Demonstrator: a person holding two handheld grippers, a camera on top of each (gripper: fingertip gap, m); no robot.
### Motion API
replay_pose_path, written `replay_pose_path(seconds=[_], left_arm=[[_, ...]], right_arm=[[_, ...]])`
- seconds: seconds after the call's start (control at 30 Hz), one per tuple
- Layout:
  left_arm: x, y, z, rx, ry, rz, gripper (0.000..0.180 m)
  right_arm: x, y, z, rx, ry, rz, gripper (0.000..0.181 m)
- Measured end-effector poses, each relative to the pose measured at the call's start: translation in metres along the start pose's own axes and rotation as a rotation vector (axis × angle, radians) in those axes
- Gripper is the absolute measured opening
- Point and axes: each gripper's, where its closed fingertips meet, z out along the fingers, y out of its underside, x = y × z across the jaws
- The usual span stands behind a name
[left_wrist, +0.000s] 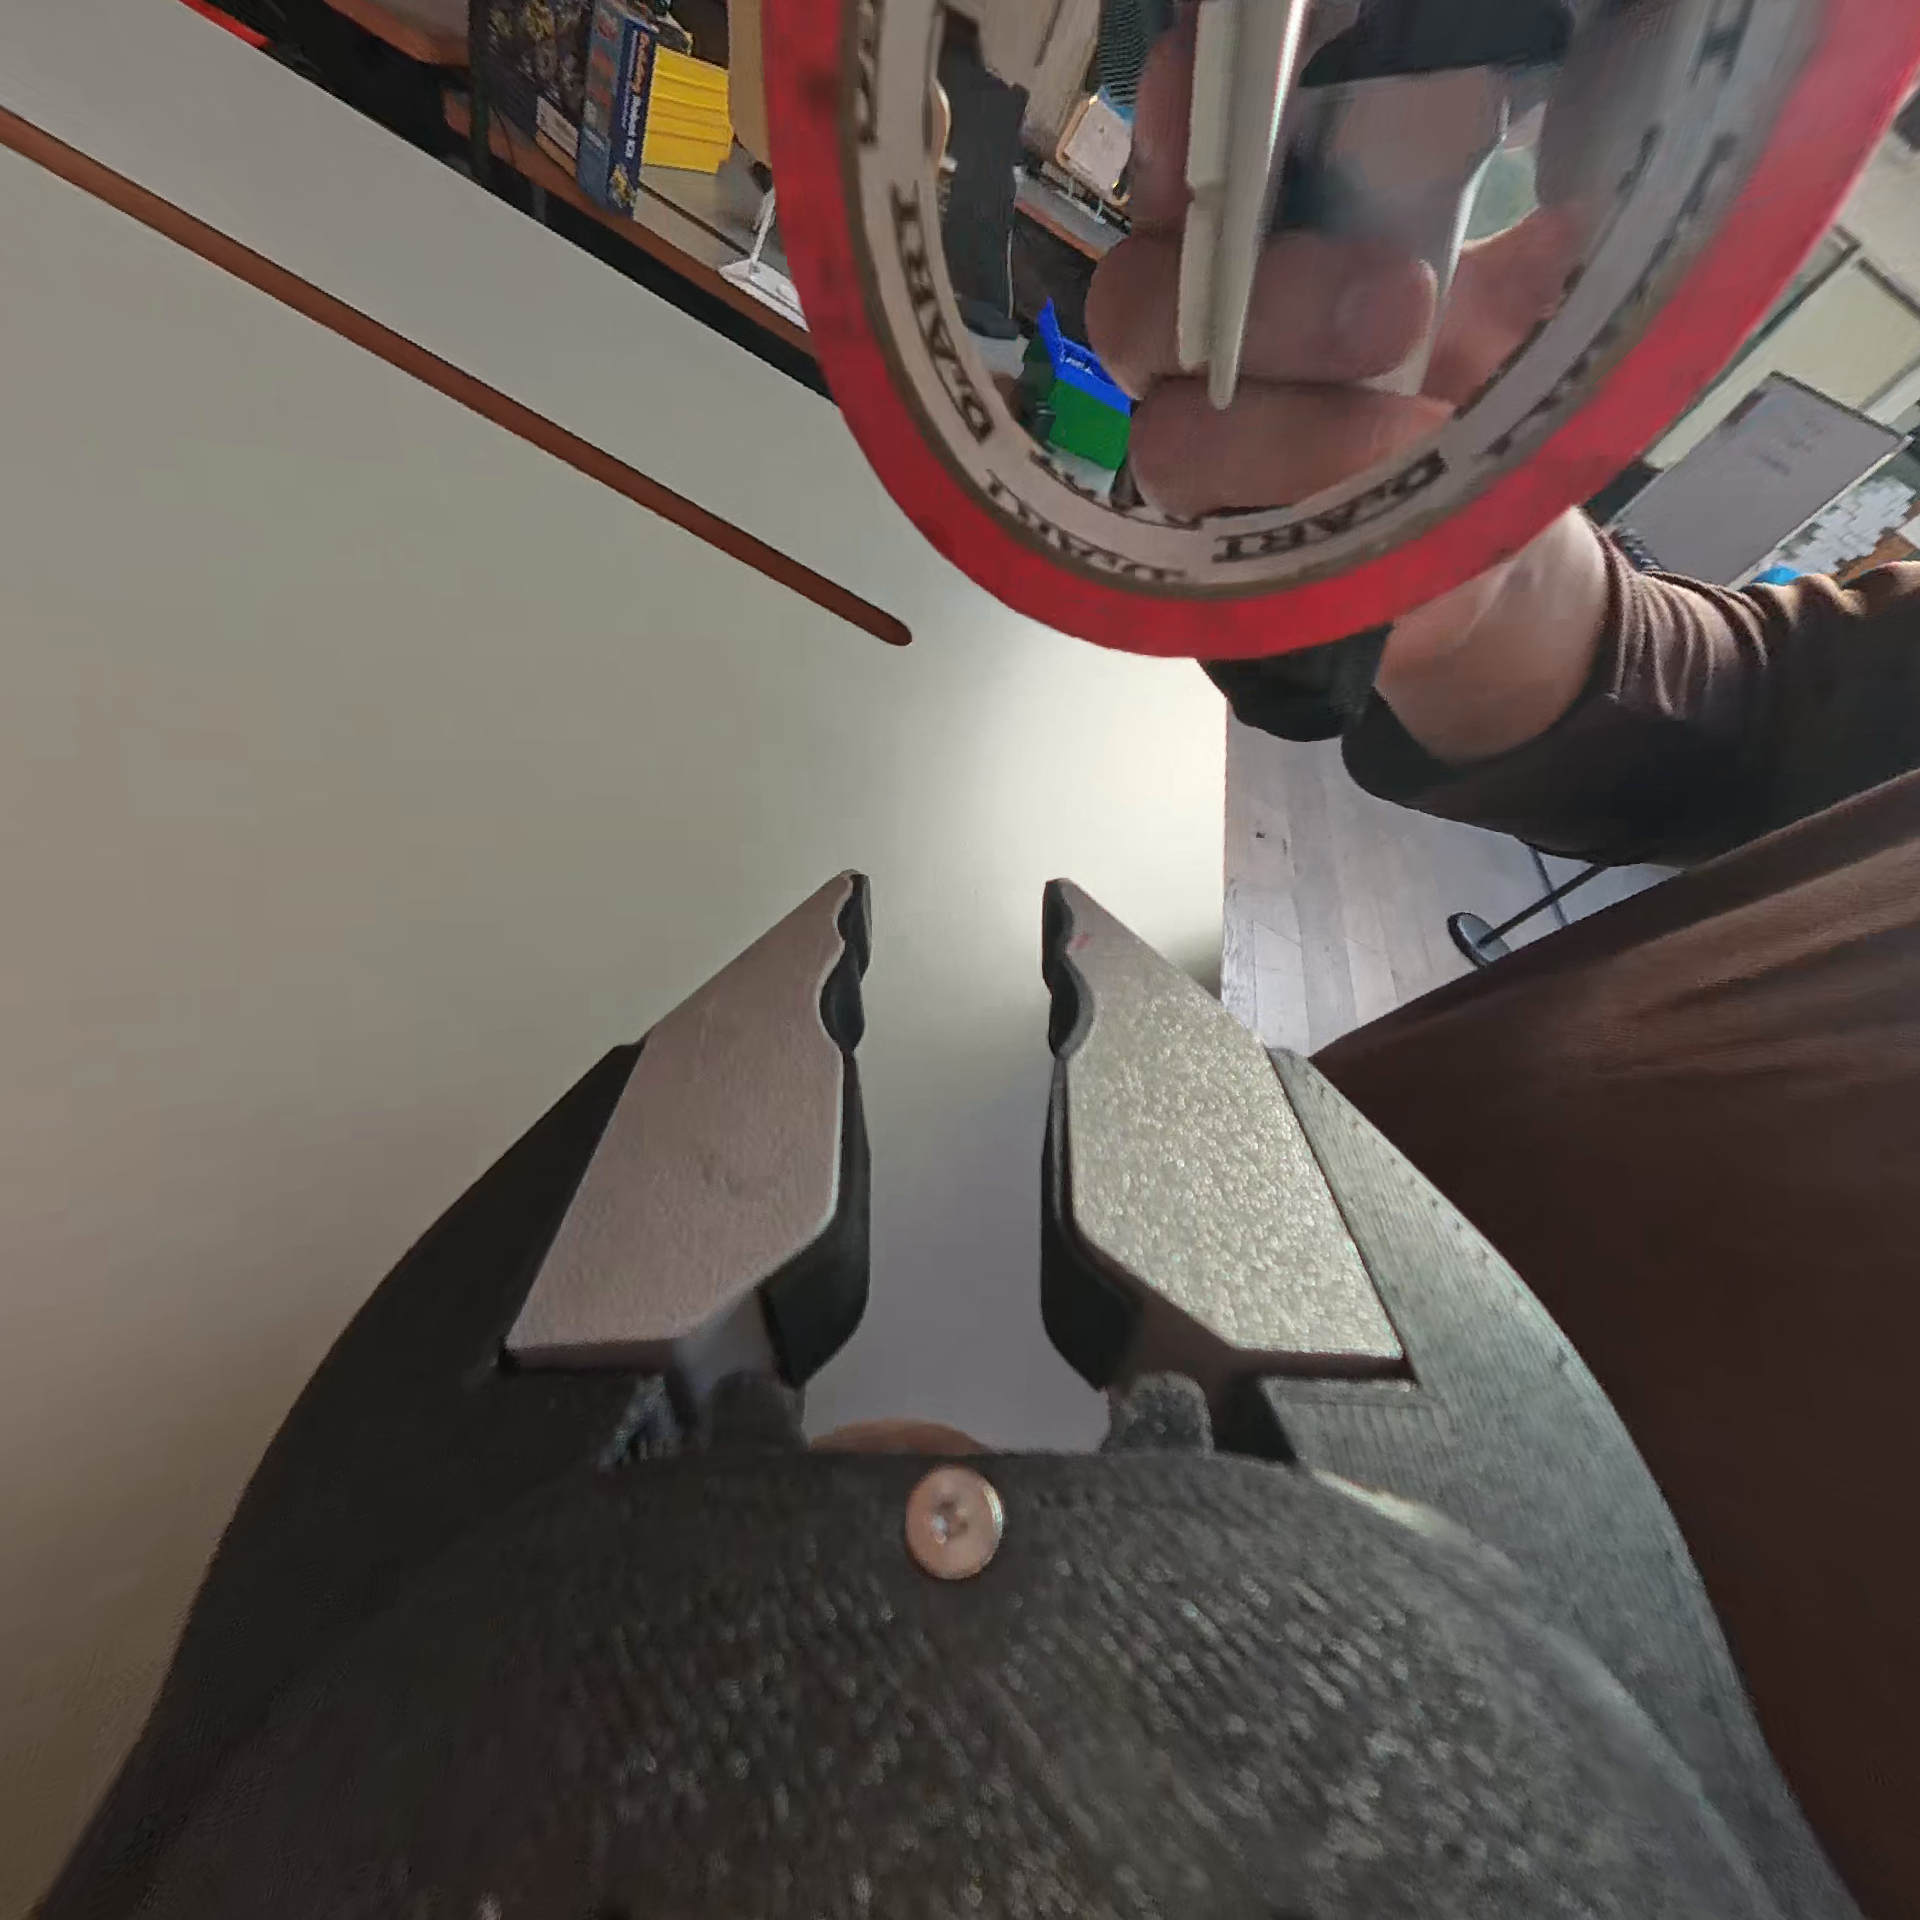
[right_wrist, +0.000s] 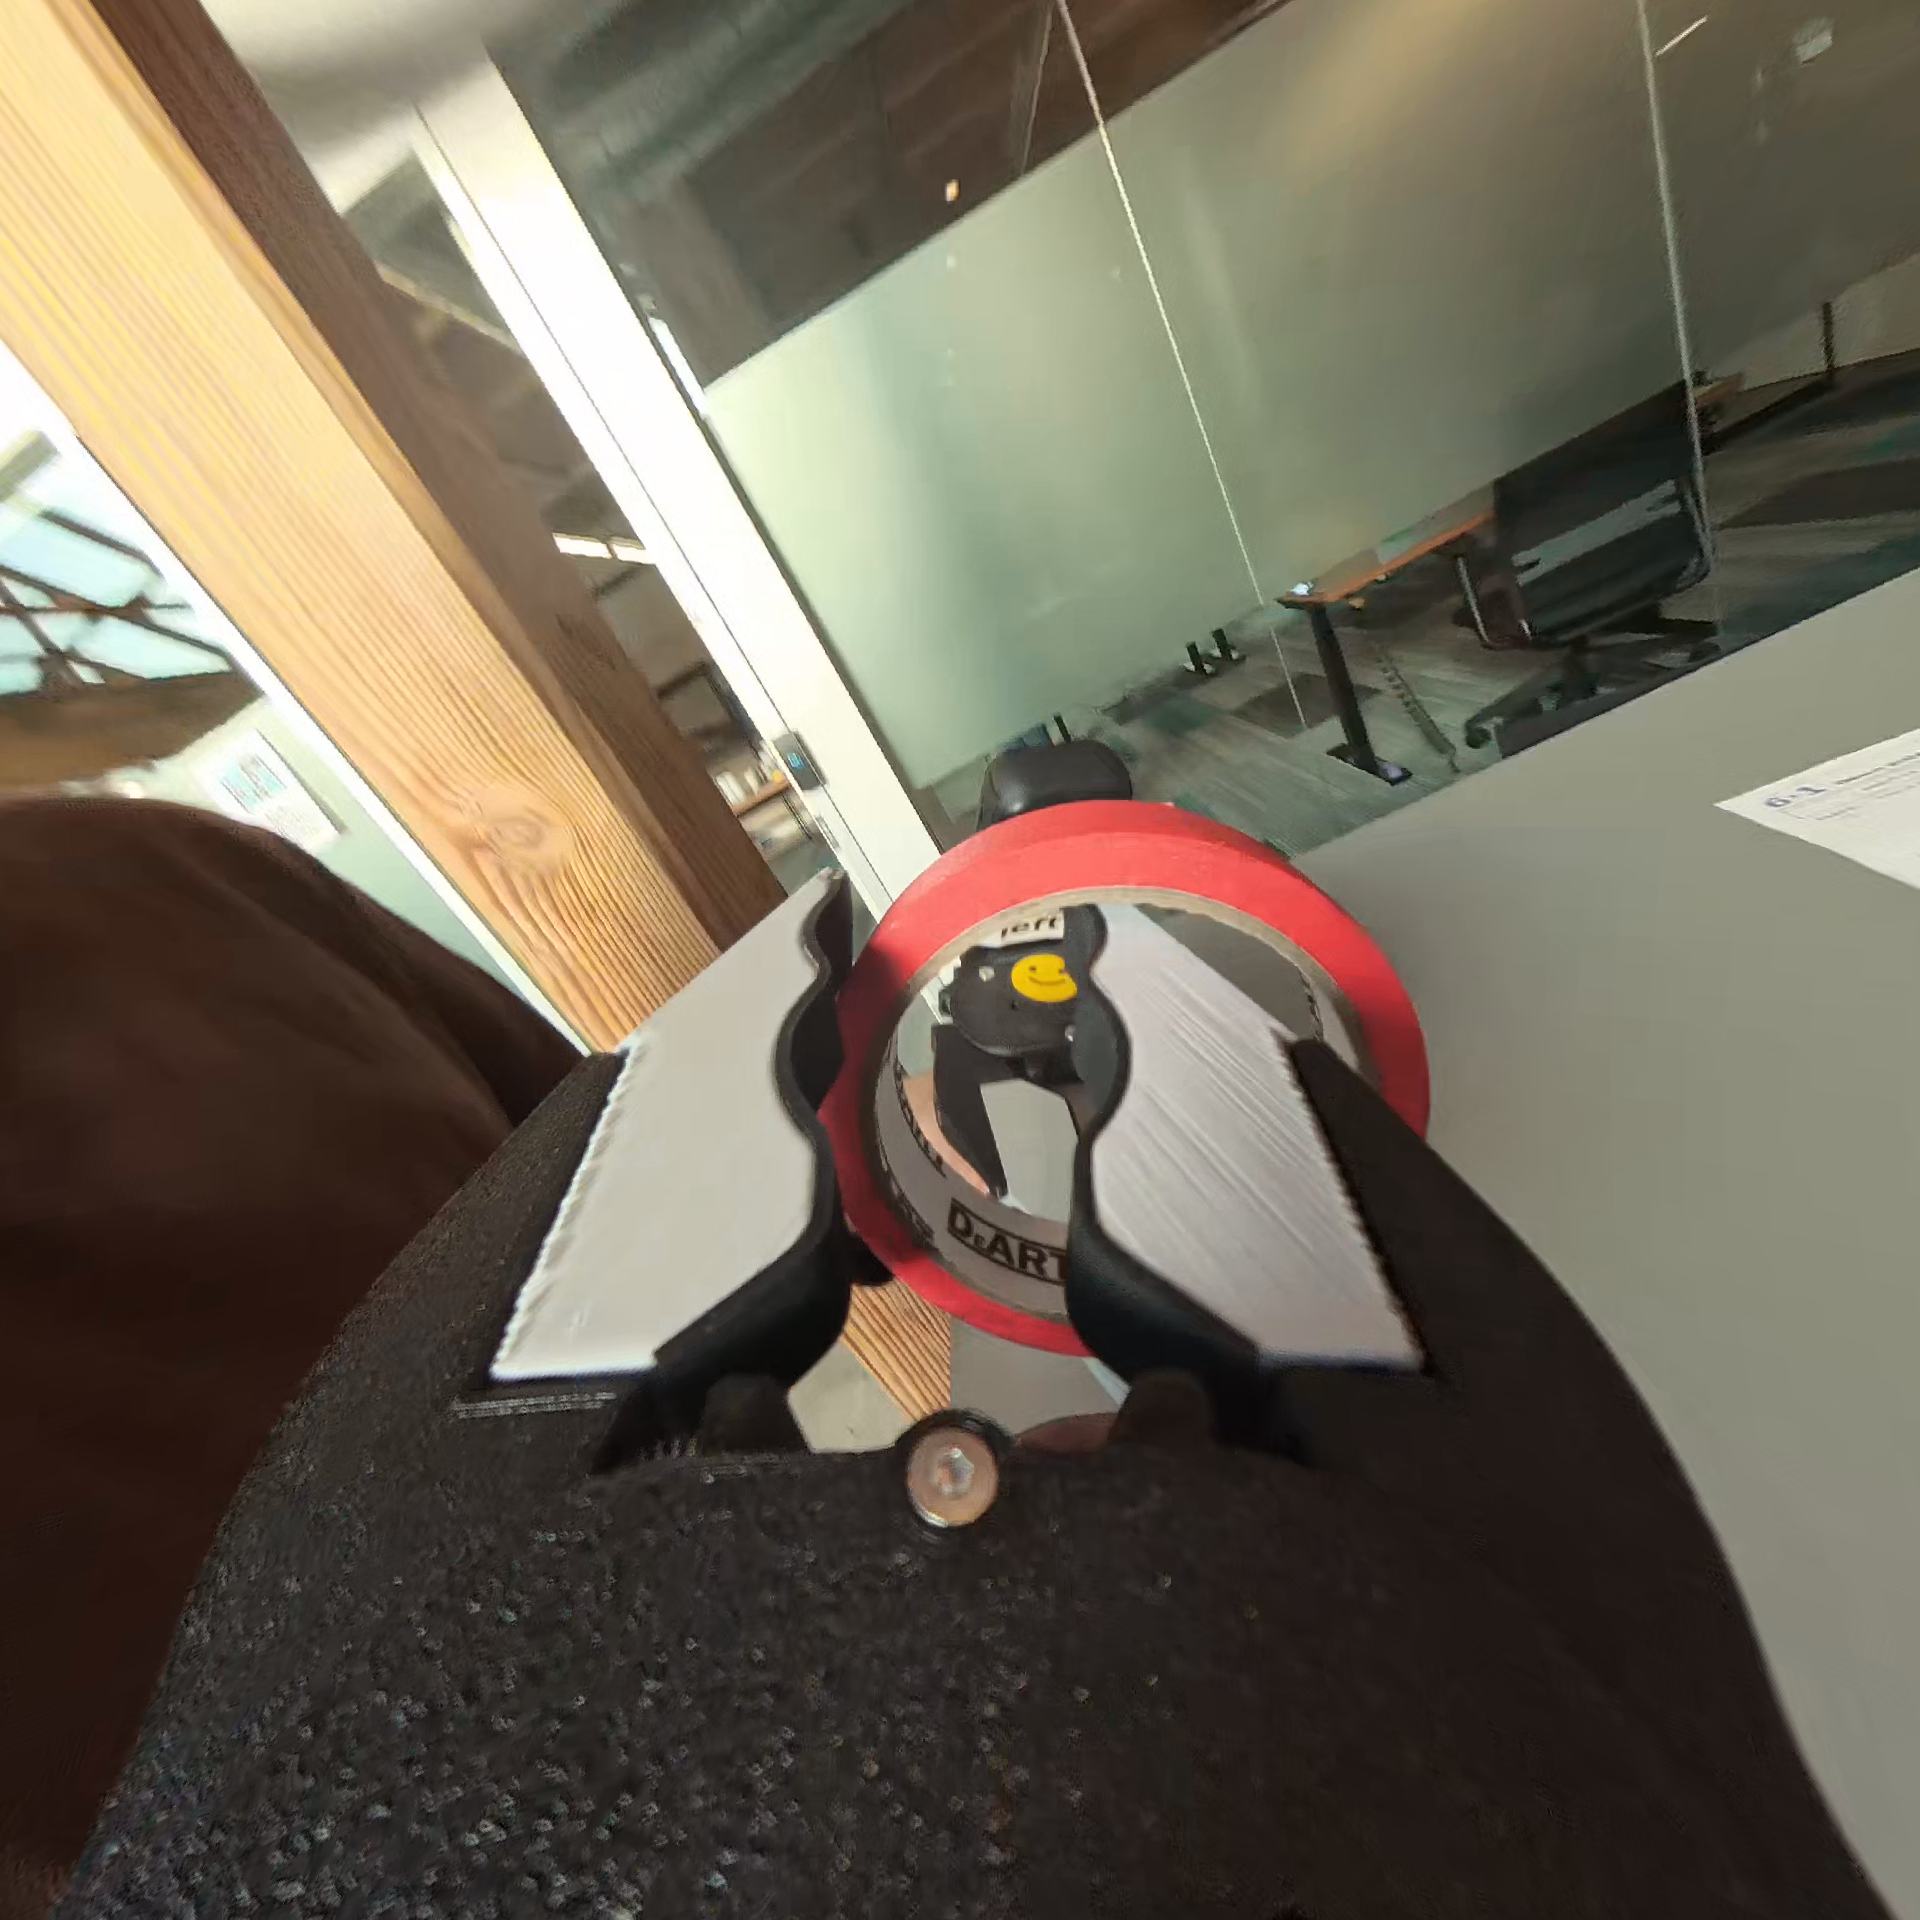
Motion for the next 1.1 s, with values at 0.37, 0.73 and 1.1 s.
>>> replay_pose_path(seconds=[0.37,0.73,1.1], left_arm=[[-0.010,-0.018,-0.001,0.051,-0.114,-0.067,0.070],[-0.007,-0.095,0.043,0.127,-0.469,0.366,0.048],[-0.013,-0.113,0.027,0.192,-0.562,0.412,0.048]], right_arm=[[0.054,0.007,-0.016,-0.057,0.091,0.149,0.014],[0.052,-0.059,-0.027,0.167,0.294,0.068,0.010],[0.038,-0.057,-0.036,0.206,0.280,0.094,0.008]])
